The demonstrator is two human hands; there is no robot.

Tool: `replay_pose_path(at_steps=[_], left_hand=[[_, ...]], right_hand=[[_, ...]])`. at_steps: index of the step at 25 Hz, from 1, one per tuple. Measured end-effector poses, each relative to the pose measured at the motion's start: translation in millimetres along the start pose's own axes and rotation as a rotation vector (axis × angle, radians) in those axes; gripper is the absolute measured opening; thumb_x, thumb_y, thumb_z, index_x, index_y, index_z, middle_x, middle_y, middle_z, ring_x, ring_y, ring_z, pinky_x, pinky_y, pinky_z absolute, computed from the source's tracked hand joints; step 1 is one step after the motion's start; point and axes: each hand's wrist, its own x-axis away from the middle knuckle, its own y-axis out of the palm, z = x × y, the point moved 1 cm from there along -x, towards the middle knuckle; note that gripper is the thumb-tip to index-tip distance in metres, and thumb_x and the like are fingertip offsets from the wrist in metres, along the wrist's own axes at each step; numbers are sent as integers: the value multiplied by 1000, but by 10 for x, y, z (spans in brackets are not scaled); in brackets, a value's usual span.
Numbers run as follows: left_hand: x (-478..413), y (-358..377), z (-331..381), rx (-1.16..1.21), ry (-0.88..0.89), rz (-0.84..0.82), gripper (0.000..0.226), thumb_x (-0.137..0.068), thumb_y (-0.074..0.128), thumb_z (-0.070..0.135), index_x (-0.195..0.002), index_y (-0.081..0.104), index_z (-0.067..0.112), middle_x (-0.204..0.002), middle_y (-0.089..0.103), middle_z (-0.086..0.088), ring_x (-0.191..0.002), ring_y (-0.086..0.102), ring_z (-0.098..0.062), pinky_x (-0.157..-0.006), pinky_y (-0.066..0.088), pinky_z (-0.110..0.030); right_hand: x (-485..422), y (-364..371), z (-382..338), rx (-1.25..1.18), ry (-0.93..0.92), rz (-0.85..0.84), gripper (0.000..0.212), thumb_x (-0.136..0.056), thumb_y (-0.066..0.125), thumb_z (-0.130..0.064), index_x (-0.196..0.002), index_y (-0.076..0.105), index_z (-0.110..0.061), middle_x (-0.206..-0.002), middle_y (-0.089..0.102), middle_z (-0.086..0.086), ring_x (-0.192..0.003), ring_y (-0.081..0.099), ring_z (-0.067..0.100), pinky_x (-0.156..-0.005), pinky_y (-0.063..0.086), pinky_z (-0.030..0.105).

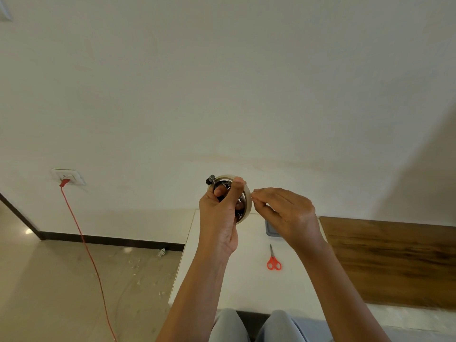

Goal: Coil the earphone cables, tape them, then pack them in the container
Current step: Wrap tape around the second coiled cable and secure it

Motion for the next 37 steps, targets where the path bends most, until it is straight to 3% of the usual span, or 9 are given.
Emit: replay_pose_path(at_steps=[5,10,15,20,22,26,30,33,37], left_hand=[[-7,-4,-15,3,-3,23,40,-84,72,16,-54,46,25,-66,59,3,-54,51,-9,-53,45,-18],[-23,-3,-12,-19,12,26,44,-83,73,16,-49,48,28,-58,54,8,-53,50,-8,-53,44,-18],[-27,-1,-10,-22,-3,23,45,-82,73,18,-44,52,28,-59,56,8,-52,50,-7,-53,45,-18],[1,5,-19,-21,-26,28,44,-83,73,19,-44,54,28,-62,61,8,-55,53,-9,-55,45,-19],[5,-1,-9,-14,-36,33,44,-83,72,20,-44,55,27,-60,60,9,-56,52,-9,-56,46,-19],[1,-22,20,-5,-21,38,43,-84,72,20,-46,53,26,-60,59,8,-56,51,-9,-60,46,-22],[14,-12,1,-34,-32,23,21,-85,71,20,-67,60,20,-61,63,8,-58,56,-7,-63,48,-24],[5,-25,-8,-29,-47,45,25,-84,72,21,-66,55,20,-62,63,8,-58,54,-8,-65,47,-24],[9,-34,-8,-39,-59,27,28,-84,71,21,-63,53,19,-60,61,7,-51,54,-5,-60,48,-23]], right_hand=[[-47,59,-14,113,-124,-7,17,-82,70,-1,-65,69,-3,-66,67,7,-59,65,19,-51,55,29],[-40,107,-8,139,-133,5,29,-88,59,-1,-61,66,-5,-60,62,6,-52,58,18,-46,50,29],[-28,120,-11,124,-97,20,22,-82,68,-3,-61,65,-4,-60,62,6,-52,57,17,-47,50,27],[27,121,-47,16,86,38,12,-76,72,0,-66,67,-1,-65,66,7,-58,61,15,-53,53,23],[56,97,-47,-87,251,69,3,-75,72,1,-76,70,-1,-73,70,6,-71,62,11,-64,51,13],[48,22,-20,-415,511,-33,27,-83,71,-20,-109,70,-14,-93,68,-14,-87,63,-7,-80,50,10],[-3,24,-11,-485,499,-90,20,-82,66,-23,-100,73,-18,-95,65,-23,-91,62,-14,-82,47,7],[-2,38,2,-415,441,-88,21,-85,67,-28,-91,76,-10,-87,70,-13,-87,62,-8,-78,48,6],[15,83,-2,-293,342,-82,10,-85,67,-12,-83,72,-3,-78,72,3,-79,60,7,-72,46,8]])
